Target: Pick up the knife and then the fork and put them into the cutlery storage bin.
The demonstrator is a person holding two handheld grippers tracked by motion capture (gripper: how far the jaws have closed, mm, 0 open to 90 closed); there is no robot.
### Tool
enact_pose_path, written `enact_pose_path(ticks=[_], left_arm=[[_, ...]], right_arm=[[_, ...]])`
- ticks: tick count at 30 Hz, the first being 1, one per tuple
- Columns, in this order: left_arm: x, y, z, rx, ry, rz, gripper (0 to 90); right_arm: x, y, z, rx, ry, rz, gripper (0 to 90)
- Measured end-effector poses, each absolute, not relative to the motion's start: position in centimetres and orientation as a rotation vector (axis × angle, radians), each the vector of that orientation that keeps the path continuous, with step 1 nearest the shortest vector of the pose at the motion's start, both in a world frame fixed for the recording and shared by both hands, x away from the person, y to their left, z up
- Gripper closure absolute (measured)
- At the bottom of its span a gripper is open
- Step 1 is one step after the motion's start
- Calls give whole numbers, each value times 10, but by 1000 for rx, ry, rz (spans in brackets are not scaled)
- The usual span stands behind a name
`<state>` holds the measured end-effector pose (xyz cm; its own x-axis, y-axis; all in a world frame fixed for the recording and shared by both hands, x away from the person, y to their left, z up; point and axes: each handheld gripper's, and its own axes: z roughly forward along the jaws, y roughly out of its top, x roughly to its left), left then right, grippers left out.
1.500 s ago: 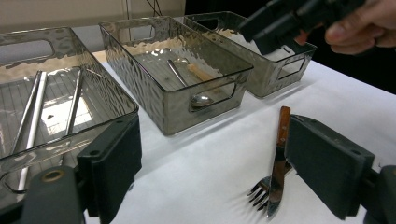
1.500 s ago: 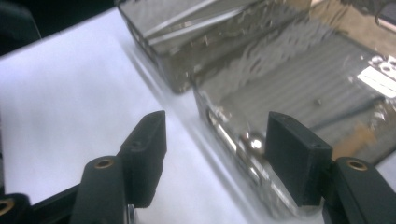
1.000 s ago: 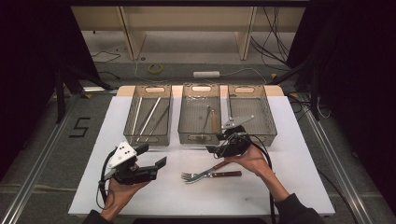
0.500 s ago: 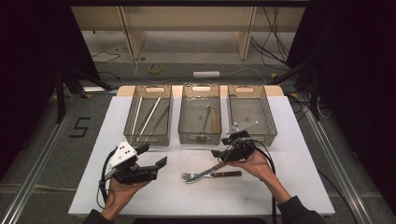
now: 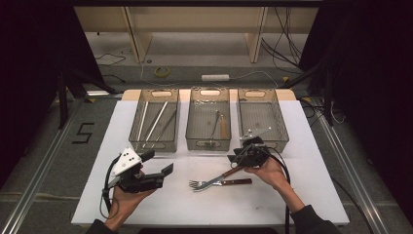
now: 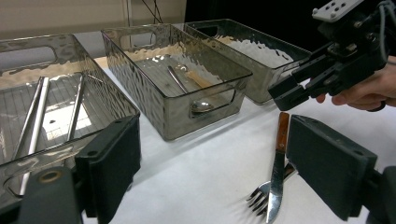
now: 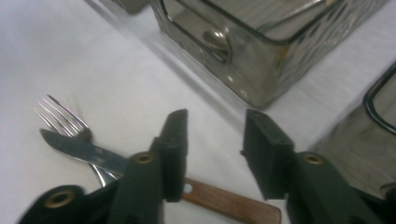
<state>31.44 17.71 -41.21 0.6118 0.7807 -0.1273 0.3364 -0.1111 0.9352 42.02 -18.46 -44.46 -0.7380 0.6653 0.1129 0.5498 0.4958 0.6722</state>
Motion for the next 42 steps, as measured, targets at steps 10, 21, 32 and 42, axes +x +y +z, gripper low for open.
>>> enact_pose_path(ticks=[10,21,32,42], left_arm=[[313,176,-412,1713,918,490,175],[312,176,-412,1716,914,494,175],[312,177,-412,1714,917,495,175],[312,176,-412,1716,916,495,175]], right_arm=[[429,-191,-463,1079,2589,928,864],[430,-190,-473,1085,2653,790,900],[408,-193,-469,1097,2712,735,900],[387,-197,-468,1087,2769,719,900]])
